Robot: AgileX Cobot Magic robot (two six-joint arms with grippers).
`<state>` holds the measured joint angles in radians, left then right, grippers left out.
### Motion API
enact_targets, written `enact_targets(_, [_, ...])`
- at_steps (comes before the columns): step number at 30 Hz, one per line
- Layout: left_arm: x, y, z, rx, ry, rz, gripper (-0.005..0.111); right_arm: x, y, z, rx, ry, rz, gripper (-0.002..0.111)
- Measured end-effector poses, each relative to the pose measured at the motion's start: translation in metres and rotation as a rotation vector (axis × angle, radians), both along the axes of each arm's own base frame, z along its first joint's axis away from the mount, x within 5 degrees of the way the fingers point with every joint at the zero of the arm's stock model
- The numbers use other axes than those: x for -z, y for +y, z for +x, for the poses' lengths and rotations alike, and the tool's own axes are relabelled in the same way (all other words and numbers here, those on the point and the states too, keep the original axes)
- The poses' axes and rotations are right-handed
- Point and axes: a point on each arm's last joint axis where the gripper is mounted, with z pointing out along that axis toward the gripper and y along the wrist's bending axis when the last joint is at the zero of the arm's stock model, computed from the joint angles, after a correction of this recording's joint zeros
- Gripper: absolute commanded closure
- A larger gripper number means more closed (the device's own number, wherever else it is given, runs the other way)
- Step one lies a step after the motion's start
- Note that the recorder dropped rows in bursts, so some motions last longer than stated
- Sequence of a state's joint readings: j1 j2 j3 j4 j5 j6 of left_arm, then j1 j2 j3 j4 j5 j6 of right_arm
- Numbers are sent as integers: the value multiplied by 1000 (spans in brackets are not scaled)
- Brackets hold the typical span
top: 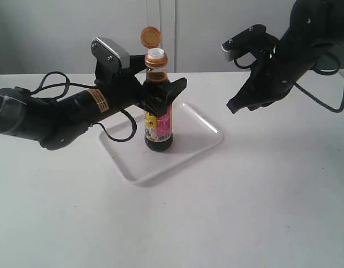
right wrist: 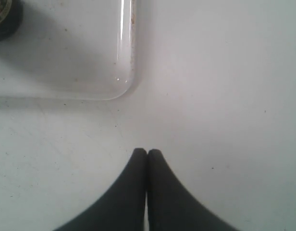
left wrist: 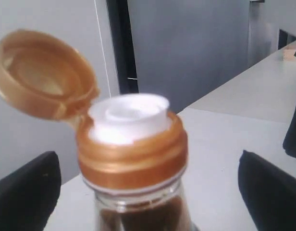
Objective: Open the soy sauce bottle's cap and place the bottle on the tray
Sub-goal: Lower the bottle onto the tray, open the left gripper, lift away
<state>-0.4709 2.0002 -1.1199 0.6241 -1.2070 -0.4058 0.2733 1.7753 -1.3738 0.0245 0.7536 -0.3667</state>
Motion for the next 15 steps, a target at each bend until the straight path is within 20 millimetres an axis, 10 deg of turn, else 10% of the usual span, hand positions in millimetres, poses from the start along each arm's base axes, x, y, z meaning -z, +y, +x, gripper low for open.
enact_targets(15, [-25,4,-1,-31,-38,-54,1,0,0,0,0,0,0,108])
